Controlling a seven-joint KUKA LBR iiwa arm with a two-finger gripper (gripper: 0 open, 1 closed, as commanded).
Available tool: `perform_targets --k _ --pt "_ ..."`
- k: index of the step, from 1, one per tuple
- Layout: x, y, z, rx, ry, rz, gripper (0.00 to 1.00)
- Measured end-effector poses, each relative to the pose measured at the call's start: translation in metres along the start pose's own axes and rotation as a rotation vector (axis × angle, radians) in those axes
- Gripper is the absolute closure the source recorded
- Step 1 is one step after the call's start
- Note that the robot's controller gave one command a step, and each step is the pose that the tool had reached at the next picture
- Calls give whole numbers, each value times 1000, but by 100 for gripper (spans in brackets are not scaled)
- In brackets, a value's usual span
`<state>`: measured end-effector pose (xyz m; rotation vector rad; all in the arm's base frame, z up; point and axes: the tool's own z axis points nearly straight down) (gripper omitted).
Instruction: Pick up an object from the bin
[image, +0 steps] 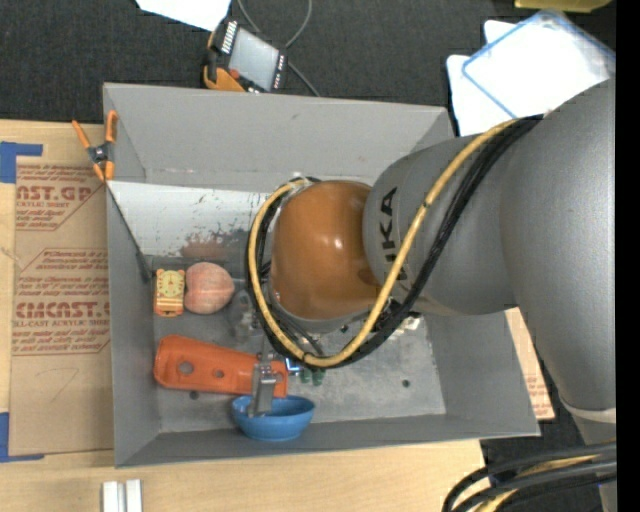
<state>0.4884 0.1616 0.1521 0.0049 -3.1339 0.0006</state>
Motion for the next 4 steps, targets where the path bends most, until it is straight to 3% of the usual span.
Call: perform_targets --k 1,2,3,4 --pt "-2 -1 -5 -1 -7 2 0" --pt "-18 45 82 -3 -6 140 0" --pt "-15 57 82 -5 -14 143 0" --pt "-18 47 82 -4 -9 141 0"
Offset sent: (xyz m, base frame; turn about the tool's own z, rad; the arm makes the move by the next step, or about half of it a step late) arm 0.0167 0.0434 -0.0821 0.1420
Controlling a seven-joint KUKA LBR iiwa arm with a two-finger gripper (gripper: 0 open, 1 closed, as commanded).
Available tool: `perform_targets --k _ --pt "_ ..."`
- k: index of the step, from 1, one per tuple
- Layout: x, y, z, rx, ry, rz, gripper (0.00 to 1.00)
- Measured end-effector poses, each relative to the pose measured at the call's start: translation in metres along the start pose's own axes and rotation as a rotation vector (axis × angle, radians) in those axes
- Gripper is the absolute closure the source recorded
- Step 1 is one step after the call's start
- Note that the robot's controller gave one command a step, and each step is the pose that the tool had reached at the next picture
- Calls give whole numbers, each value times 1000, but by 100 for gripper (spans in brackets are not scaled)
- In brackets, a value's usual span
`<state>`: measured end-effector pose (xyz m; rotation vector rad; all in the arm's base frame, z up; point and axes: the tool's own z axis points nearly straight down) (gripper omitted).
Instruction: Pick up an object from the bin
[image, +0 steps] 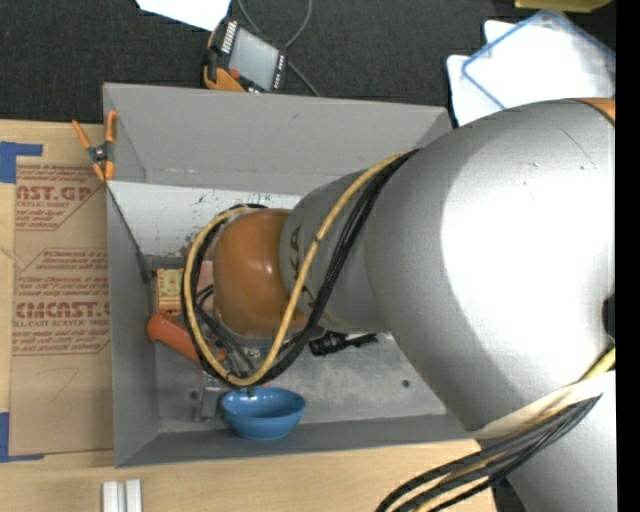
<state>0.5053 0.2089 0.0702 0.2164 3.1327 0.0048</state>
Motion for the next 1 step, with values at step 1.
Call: perform_targets --k 1 --pt "-8 -39 0 -3 -3 54 0"
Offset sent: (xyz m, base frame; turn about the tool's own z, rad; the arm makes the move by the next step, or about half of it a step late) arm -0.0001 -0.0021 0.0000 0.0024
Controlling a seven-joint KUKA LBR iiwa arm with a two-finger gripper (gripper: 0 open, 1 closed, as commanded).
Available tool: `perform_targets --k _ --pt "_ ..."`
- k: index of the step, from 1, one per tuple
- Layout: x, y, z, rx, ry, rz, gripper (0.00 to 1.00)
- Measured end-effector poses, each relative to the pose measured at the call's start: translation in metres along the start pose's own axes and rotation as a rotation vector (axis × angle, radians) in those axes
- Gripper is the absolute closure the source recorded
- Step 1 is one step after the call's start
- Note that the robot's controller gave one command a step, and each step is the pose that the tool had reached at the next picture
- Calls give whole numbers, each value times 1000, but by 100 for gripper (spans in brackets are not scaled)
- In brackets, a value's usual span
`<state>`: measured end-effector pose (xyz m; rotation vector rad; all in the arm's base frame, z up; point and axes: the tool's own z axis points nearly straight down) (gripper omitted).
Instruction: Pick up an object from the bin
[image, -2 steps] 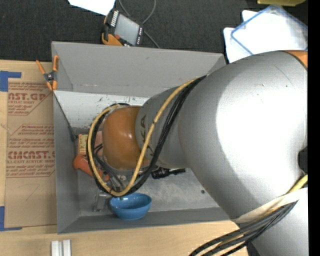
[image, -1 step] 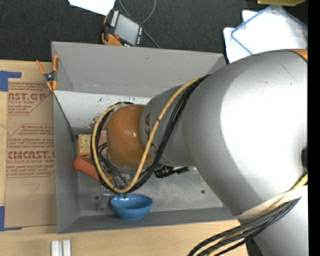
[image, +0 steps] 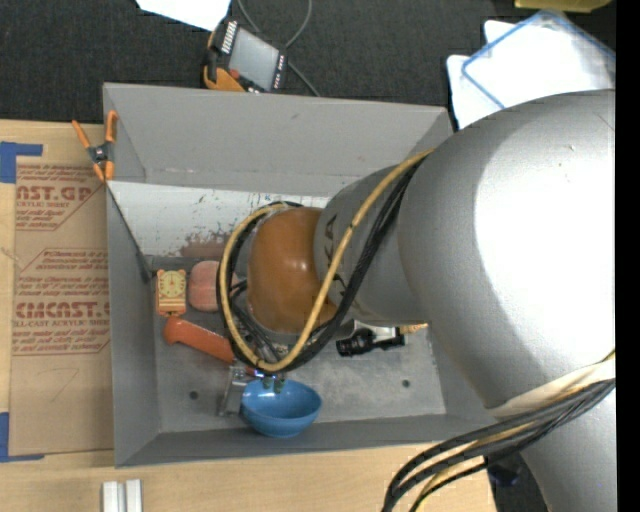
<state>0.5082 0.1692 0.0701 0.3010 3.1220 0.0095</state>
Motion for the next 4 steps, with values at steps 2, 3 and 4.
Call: perform_targets --k 2,3,4 --pt "9 39 -2 -3 -1 -53 100" --pt "11 38 -19 0 5 -53 100" --pt "11 38 -49 1 6 -54 100"
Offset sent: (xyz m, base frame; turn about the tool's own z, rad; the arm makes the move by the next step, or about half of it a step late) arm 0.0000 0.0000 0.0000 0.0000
